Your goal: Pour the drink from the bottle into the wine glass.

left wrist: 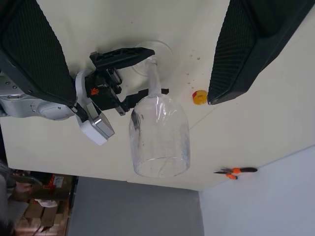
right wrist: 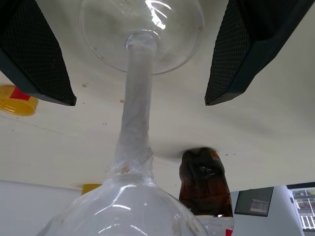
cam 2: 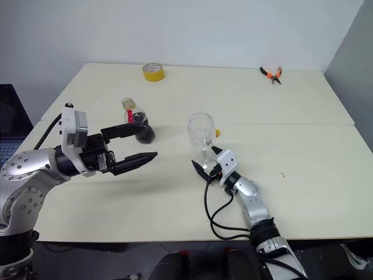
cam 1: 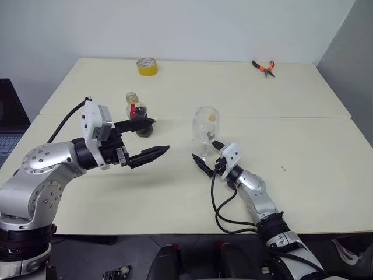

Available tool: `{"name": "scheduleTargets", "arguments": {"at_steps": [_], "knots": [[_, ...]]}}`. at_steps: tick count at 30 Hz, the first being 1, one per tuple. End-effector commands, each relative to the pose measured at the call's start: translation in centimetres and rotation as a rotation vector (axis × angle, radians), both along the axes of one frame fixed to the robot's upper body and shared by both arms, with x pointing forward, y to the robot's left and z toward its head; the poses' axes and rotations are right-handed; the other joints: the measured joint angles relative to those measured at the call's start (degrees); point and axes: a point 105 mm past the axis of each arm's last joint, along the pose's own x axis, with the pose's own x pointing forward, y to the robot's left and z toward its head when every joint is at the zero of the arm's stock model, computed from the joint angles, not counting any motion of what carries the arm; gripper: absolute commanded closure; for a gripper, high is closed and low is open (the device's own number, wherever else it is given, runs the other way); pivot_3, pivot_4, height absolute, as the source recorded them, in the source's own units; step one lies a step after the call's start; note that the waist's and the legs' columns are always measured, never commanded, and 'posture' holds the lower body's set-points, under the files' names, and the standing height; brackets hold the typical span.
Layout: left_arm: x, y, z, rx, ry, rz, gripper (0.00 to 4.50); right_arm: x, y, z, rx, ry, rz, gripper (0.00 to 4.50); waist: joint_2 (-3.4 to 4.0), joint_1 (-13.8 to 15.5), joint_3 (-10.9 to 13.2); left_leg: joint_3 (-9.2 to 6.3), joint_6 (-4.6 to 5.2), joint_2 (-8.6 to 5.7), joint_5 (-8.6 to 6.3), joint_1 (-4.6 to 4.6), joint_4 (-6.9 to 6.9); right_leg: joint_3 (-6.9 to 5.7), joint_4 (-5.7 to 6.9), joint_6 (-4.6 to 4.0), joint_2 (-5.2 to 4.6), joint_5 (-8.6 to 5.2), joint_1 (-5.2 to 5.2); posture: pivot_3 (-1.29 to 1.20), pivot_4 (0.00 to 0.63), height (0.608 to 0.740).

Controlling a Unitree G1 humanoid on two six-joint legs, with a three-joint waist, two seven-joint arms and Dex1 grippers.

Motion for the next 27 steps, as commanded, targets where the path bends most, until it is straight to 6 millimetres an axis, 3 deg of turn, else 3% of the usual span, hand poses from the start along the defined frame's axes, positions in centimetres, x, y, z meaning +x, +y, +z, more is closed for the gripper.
{"name": "scheduleTargets", "arguments": {"at_steps": [1, 5, 14, 18, 22, 27], "knots": [[-0.2, -0.2, 0.9, 0.004, -0.045, -0.023, 0.00, -0.5, 0.0, 1.3, 0.018, -0.030, 0.024, 0.02, 0.00, 0.0, 0.0, 0.00, 0.00, 0.00, 0.00, 0.00, 0.00, 0.00, 0.00, 0.00, 0.00, 0.00, 0.00, 0.00, 0.150, 0.740], [-0.3, -0.4, 1.0, -0.004, -0.054, -0.018, 0.00, -1.8, -0.7, 1.8, 0.004, -0.021, 0.056, 0.02, 0.00, 0.1, 0.0, 0.00, 0.00, 0.00, 0.00, -0.01, 0.00, 0.01, 0.00, 0.00, 0.00, 0.00, 0.00, 0.00, 0.150, 0.740], [-0.2, -0.6, -0.2, -0.091, -0.048, 0.094, 0.00, -6.0, -5.6, 3.6, -0.063, 0.015, 0.005, 0.02, 0.01, 0.2, 0.0, -0.02, 0.03, 0.00, -0.02, 0.00, 0.00, 0.00, -0.04, 0.01, -0.02, 0.00, 0.04, 0.00, 0.150, 0.740], [-0.3, -1.0, -2.3, -0.179, -0.014, 0.227, 0.00, -8.2, -7.3, 5.3, -0.053, 0.019, -0.025, 0.02, 0.10, 0.2, -0.1, -0.02, 0.02, -0.01, -0.04, 0.00, -0.02, 0.04, -0.14, 0.02, -0.04, -0.01, 0.11, 0.00, 0.150, 0.740], [1.5, 0.8, -3.7, -0.259, -0.080, 0.551, 0.00, -9.9, -7.6, 7.1, -0.039, 0.016, 0.020, 0.02, 0.12, 0.5, -0.1, -0.10, 0.03, -0.02, -0.03, 0.13, -0.02, -0.06, -0.10, 0.02, -0.02, -0.01, 0.26, 0.00, 0.150, 0.740], [2.2, 2.8, -5.0, -0.258, -0.153, 0.808, 0.00, -10.6, -7.4, 8.3, -0.046, 0.029, 0.066, 0.02, 0.08, 0.5, -0.1, -0.13, 0.04, -0.03, -0.05, 0.51, -0.07, -0.09, -0.25, 0.03, -0.01, -0.02, 0.73, 0.00, 0.150, 0.740]]}}
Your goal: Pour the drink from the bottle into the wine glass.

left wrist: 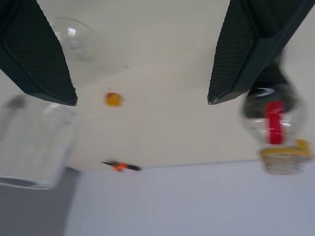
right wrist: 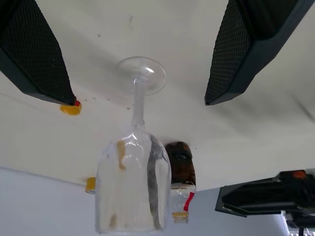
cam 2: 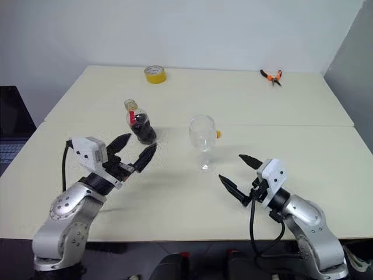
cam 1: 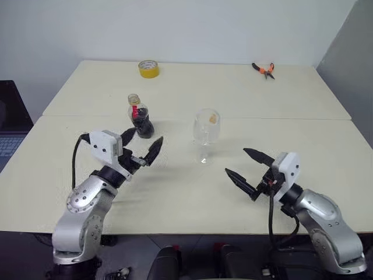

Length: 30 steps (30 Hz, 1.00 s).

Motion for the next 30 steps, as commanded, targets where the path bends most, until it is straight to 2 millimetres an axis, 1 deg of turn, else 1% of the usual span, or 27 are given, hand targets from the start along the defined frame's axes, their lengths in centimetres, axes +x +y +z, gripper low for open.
{"name": "scheduleTargets", "arguments": {"at_steps": [1, 3, 4, 7, 9, 12, 15, 18, 22, 30], "knots": [[0.0, 1.0, -0.3, 0.036, -0.038, 0.135, 0.00, -0.6, 0.3, 2.0, 0.019, -0.030, 0.040, 0.02, 0.00, 0.0, 0.0, 0.00, 0.00, 0.00, 0.00, -0.01, -0.01, 0.01, -0.01, 0.00, 0.00, 0.00, 0.00, 0.00, 0.150, 0.740], [0.4, 0.6, -1.7, 0.044, 0.024, 0.142, 0.00, -0.6, 0.7, 2.5, 0.029, -0.030, 0.052, 0.02, 0.00, 0.0, 0.0, 0.00, 0.00, 0.01, 0.00, 0.00, -0.01, 0.00, 0.00, 0.00, 0.01, 0.00, -0.01, 0.00, 0.150, 0.740], [0.9, 0.6, -1.8, 0.047, 0.035, 0.149, 0.00, -0.7, 1.1, 2.8, 0.040, -0.026, 0.066, 0.02, 0.00, 0.0, 0.0, -0.01, 0.00, 0.00, 0.00, 0.00, -0.01, -0.01, 0.00, 0.00, 0.01, 0.00, -0.01, 0.00, 0.150, 0.740], [2.1, 1.3, -1.3, 0.046, 0.022, 0.186, 0.00, -0.8, 1.7, 3.3, 0.052, -0.020, 0.087, 0.02, -0.01, 0.0, 0.0, -0.01, 0.00, -0.02, 0.00, -0.03, 0.02, -0.03, 0.00, 0.00, 0.01, 0.00, -0.01, 0.00, 0.150, 0.740], [3.3, 2.0, -1.2, 0.028, 0.041, 0.221, 0.00, -0.8, 2.0, 3.7, 0.061, -0.023, 0.089, 0.02, -0.01, 0.1, 0.0, -0.02, 0.00, -0.02, 0.00, -0.05, 0.02, -0.05, -0.01, 0.00, 0.00, 0.00, 0.00, 0.00, 0.150, 0.740], [4.5, 2.6, -1.5, 0.033, 0.069, 0.255, 0.00, -0.9, 2.2, 4.0, 0.073, -0.020, 0.091, 0.02, -0.02, 0.3, 0.0, -0.02, 0.00, -0.04, 0.00, -0.06, 0.03, -0.05, -0.02, 0.01, 0.00, 0.00, -0.01, 0.00, 0.150, 0.740], [5.6, 2.9, -1.8, 0.068, 0.083, 0.284, 0.00, -1.4, 2.4, 4.2, 0.076, -0.011, 0.115, 0.02, -0.02, 0.3, 0.0, -0.01, 0.00, -0.03, 0.00, -0.06, 0.01, -0.04, -0.03, 0.01, 0.00, 0.00, -0.03, 0.00, 0.150, 0.740], [6.2, 3.0, -2.3, 0.094, 0.097, 0.286, 0.00, -1.8, 2.4, 4.1, 0.061, -0.006, 0.130, 0.02, -0.02, 0.3, 0.0, -0.03, 0.00, -0.03, 0.00, -0.06, 0.01, -0.07, -0.02, 0.01, 0.00, 0.00, -0.03, 0.00, 0.150, 0.740], [6.9, 3.1, -2.4, 0.079, 0.101, 0.288, 0.00, -2.1, 2.4, 4.0, 0.055, -0.003, 0.135, 0.02, -0.02, 0.3, 0.0, -0.03, 0.00, -0.03, 0.00, -0.06, 0.02, -0.07, -0.03, 0.01, 0.00, 0.00, -0.03, 0.00, 0.150, 0.740], [9.5, 3.4, -3.4, 0.079, 0.119, 0.282, 0.00, -3.1, 3.2, 4.8, 0.014, -0.057, 0.220, 0.02, -0.04, 0.6, 0.0, -0.02, 0.00, -0.03, 0.00, -0.06, 0.02, -0.08, -0.04, 0.01, 0.00, 0.00, -0.03, 0.00, 0.150, 0.740]]}}
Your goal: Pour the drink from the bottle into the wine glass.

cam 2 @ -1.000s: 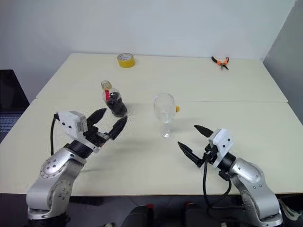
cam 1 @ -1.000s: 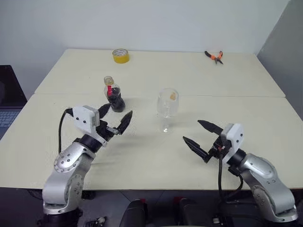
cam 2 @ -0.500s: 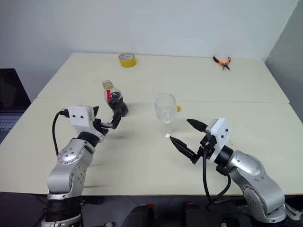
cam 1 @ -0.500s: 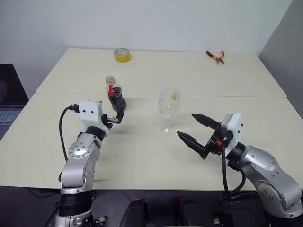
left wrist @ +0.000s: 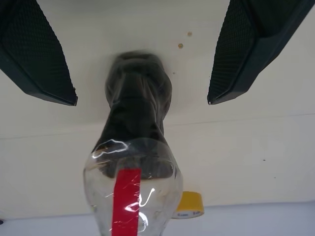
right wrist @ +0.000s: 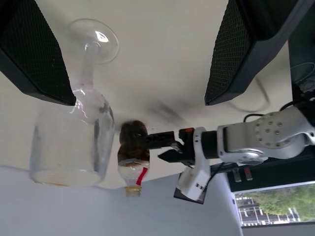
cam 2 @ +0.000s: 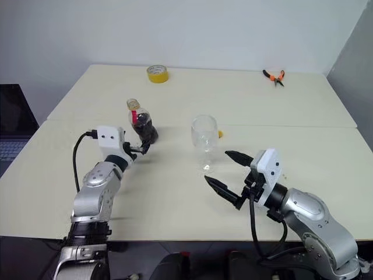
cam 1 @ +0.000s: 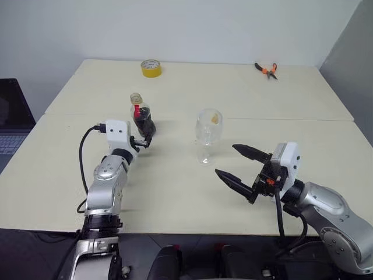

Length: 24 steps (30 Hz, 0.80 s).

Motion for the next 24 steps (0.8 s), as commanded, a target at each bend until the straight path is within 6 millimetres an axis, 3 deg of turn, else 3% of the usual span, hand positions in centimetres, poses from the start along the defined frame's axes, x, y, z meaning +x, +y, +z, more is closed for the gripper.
{"name": "scheduleTargets", "arguments": {"at_steps": [1, 9, 20, 24], "knots": [[1.0, 0.1, 0.8, 0.022, -0.044, -0.010, 0.00, -1.2, 0.6, 1.4, 0.001, -0.074, 0.071, 0.02, -0.02, 0.0, 0.0, 0.00, 0.00, 0.00, 0.00, -0.01, 0.00, -0.01, -0.01, 0.00, 0.00, 0.00, 0.00, 0.00, 0.150, 0.740], [3.0, 0.3, 1.0, 0.016, -0.061, -0.015, 0.00, -1.3, 0.5, 0.8, -0.033, -0.076, 0.090, 0.02, -0.05, 0.3, 0.0, -0.01, 0.00, 0.00, 0.00, -0.02, 0.01, -0.03, -0.02, 0.00, 0.00, 0.00, 0.00, 0.00, 0.150, 0.740], [5.1, -1.9, 2.2, -0.014, -0.102, -0.077, 0.00, -0.9, 0.7, 0.6, -0.035, -0.083, 0.078, 0.02, -0.10, 0.5, 0.1, -0.01, -0.01, 0.00, 0.01, -0.03, 0.02, -0.05, -0.02, 0.01, -0.01, 0.00, 0.00, 0.00, 0.150, 0.740], [5.4, -2.3, 2.5, -0.023, -0.113, -0.087, 0.90, -0.8, 0.7, 0.6, -0.031, -0.080, 0.069, 0.00, -0.10, 0.5, 0.1, 0.00, -0.01, -0.01, 0.01, -0.03, 0.02, -0.04, -0.02, 0.01, -0.01, 0.00, -0.01, 0.00, 0.150, 0.740]]}}
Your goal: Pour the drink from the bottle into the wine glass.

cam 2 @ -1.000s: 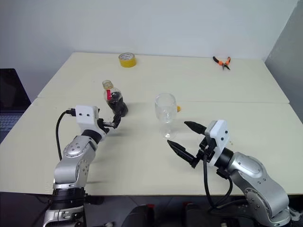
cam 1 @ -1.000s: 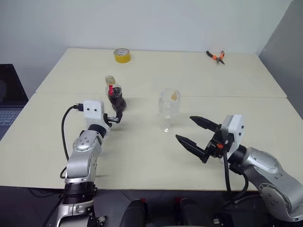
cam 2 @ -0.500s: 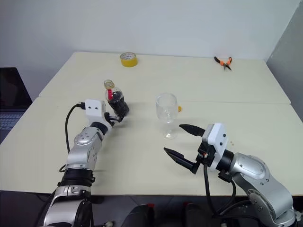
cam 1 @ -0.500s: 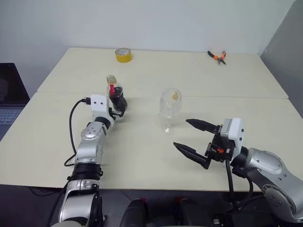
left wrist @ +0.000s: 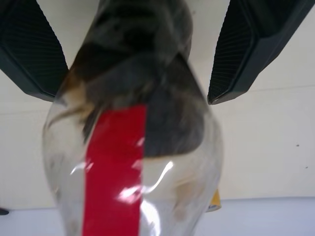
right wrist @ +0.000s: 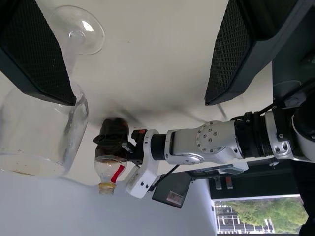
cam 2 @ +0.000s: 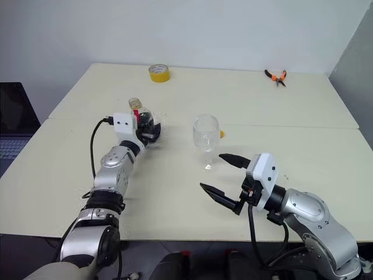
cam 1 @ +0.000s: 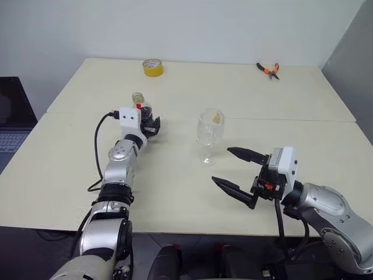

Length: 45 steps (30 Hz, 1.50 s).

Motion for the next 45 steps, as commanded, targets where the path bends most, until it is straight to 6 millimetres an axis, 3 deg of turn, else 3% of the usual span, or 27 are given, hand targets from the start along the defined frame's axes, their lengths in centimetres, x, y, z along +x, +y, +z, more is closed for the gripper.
{"name": "scheduleTargets", "arguments": {"at_steps": [1, 7, 10, 24, 31, 39, 45], "knots": [[0.3, -0.5, 1.5, -0.003, -0.059, -0.018, 1.23, -0.3, 0.2, 0.8, 0.018, -0.040, 0.011, 0.00, 0.00, 0.0, 0.0, 0.00, 0.00, 0.00, 0.00, 0.01, -0.01, 0.00, -0.01, 0.00, 0.00, 0.00, 0.00, 0.00, 0.150, 0.740], [0.3, -0.4, 1.4, -0.021, -0.058, -0.015, 3.14, -0.2, 0.1, 0.9, 0.023, -0.043, 0.001, 0.00, -0.02, 0.1, 0.0, -0.02, -0.01, 0.00, 0.01, -0.01, 0.00, -0.03, -0.01, 0.00, 0.00, 0.00, 0.00, 0.00, 0.150, 0.740], [0.2, -0.3, 1.5, -0.035, -0.059, -0.005, 3.55, 0.0, 0.1, 1.1, 0.027, -0.050, -0.002, 0.00, -0.02, 0.2, 0.0, -0.01, -0.01, 0.00, 0.01, -0.01, 0.01, -0.02, -0.02, 0.00, -0.01, 0.00, 0.00, 0.00, 0.150, 0.740], [-2.7, -1.6, 5.1, 0.059, -0.180, -0.059, 3.73, 0.1, -0.1, 2.8, 0.085, -0.085, -0.059, 0.00, -0.03, 0.2, 0.0, -0.03, -0.04, 0.02, 0.02, -0.04, 0.00, -0.02, -0.02, 0.00, -0.02, 0.00, -0.01, 0.00, 0.150, 0.740], [-3.6, -6.5, 7.7, 0.382, -0.306, -0.301, 3.73, 1.4, -0.1, 3.7, 0.115, -0.115, -0.137, 0.00, -0.03, 0.2, 0.0, -0.03, -0.03, 0.00, 0.02, -0.03, 0.00, -0.03, 0.00, 0.00, -0.01, 0.00, -0.02, 0.00, 0.150, 0.740], [-2.9, -8.9, 8.4, 0.584, -0.392, -0.427, 3.75, 3.3, 0.2, 3.0, 0.117, -0.114, -0.226, 0.00, -0.02, 0.0, 0.0, 0.00, -0.02, 0.00, 0.01, -0.04, -0.03, 0.01, -0.04, 0.00, 0.00, 0.00, -0.04, 0.00, 0.150, 0.740], [-2.4, -9.5, 9.5, 0.740, -0.486, -0.470, 3.75, 4.1, 0.1, 2.1, 0.095, -0.121, -0.262, 0.00, -0.02, 0.1, 0.0, 0.02, -0.01, -0.01, 0.01, -0.08, -0.03, 0.01, -0.06, 0.00, 0.00, 0.00, -0.09, 0.00, 0.150, 0.740]]}}
